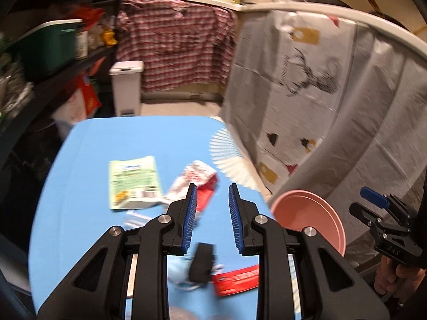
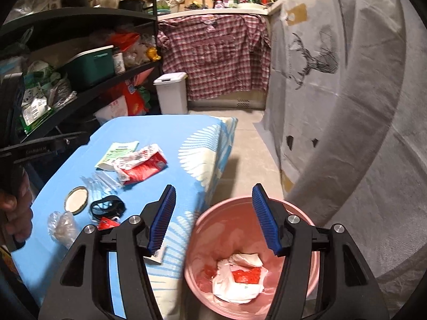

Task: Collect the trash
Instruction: 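Move both open tools from the bin back over the remaining trash on the table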

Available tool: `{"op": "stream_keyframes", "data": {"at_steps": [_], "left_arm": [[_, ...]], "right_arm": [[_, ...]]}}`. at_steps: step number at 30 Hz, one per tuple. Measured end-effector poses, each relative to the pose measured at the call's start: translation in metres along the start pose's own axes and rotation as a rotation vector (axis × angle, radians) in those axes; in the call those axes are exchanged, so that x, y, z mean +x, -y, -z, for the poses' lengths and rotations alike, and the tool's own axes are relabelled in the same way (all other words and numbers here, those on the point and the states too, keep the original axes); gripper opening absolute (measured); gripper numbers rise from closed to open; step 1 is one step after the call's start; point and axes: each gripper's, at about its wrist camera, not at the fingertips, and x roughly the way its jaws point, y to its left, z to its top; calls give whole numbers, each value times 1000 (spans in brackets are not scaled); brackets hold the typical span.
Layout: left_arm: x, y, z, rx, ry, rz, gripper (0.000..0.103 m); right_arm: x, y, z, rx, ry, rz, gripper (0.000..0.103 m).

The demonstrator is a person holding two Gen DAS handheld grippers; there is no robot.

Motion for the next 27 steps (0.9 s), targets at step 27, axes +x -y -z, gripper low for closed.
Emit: {"op": "stream_keyframes", "data": {"at_steps": [27], "left_arm": [[-17,-120,60,-29,-97,-169,21]], "right_arm": [[81,-136,-17,-159,-18,-277,21]]}}
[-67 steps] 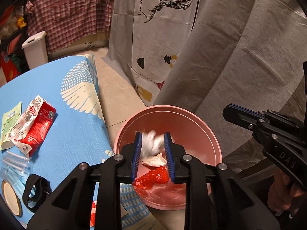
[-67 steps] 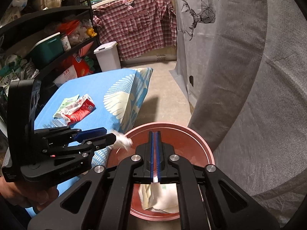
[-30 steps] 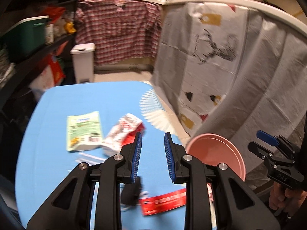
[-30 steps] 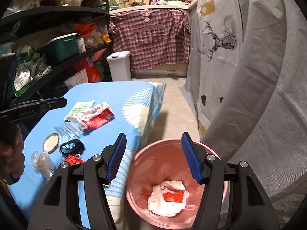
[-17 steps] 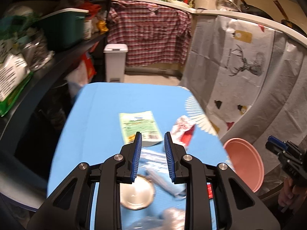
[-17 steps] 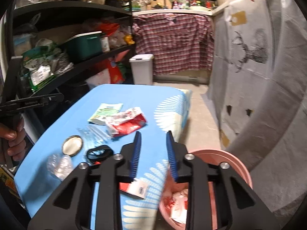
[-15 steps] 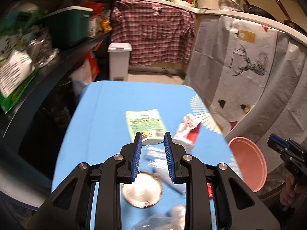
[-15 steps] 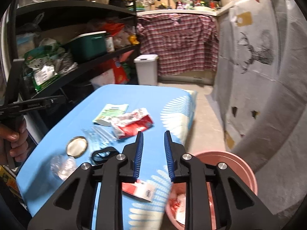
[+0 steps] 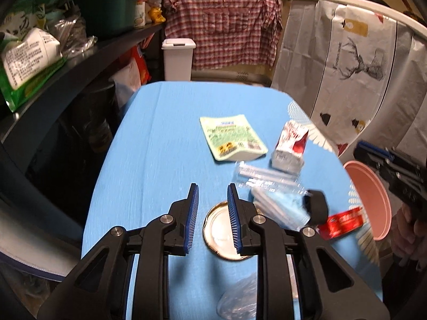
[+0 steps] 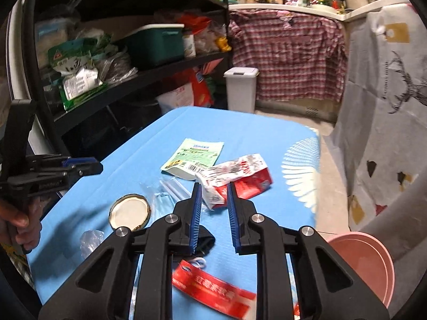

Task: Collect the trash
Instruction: 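Move both open tools from the bin back over the remaining trash on the table, then grasp the gold jar lid with the left tool while the right tool grasps the red-and-white milk carton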

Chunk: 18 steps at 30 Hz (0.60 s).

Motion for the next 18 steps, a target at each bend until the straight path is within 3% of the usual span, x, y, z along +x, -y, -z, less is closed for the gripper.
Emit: {"op": "stream_keyframes", "data": {"at_steps": [18], "left_arm": [[42,-10,25,-19,-129,8,19]], "right_arm": [[66,-5,-2,-19,-114,-11,23]]}}
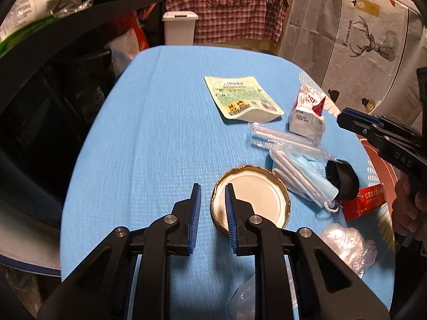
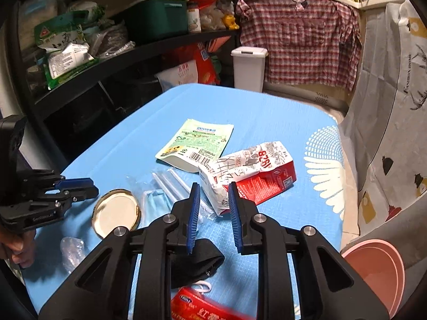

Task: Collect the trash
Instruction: 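Grasp the gold jar lid with the left tool while the right tool grasps the red-and-white milk carton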

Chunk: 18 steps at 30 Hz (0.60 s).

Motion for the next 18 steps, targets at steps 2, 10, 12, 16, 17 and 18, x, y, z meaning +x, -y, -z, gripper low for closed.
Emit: {"op": "stream_keyframes", "data": {"at_steps": [2,10,12,16,17,18], "left_arm": [[4,-1,2,-2,-10,1,19],[11,-4,3,-11,-35,20,19],[14,-4,3,-10,-41,23,19],[18,-4,3,-6,-53,25,19],[19,-4,3,-4,-59,23,19],[19,-4,3,-2,-60,21,19]], "right_arm": [[7,-1,-1,-5,-16,3,25],[30,-5,-2,-30,-63,30,27],[34,-4,-1,-25,-73,40,27],[36,-4,-1,-28,-77,44,23],[36,-4,0,-33,-76,46,20],[36,-6,0,-39,-77,46,19]]}}
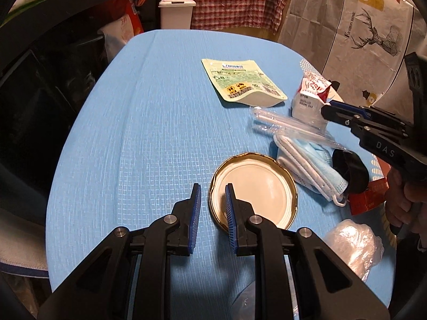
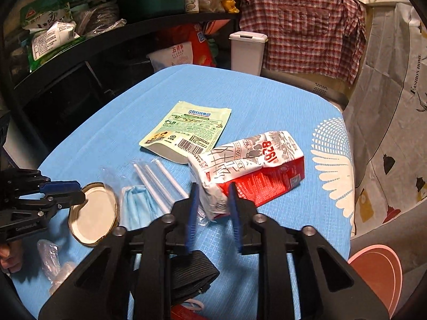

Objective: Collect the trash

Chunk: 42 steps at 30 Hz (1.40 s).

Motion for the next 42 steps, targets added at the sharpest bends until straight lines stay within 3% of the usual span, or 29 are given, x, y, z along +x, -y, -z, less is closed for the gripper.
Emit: {"op": "stream_keyframes", "data": {"at_steps": [7,12,42], "left_arm": [[2,0,-2,0,-8,-3,18],[2,-4,-3,-17,-13,-16,4],[-49,9,-21,-33,135,-88,4]], "right_arm": [[-4,-2,1,-18,13,8,15],[-12,1,1,-20,30,8,13],[-75,10,12,-9,111,12,11]]}}
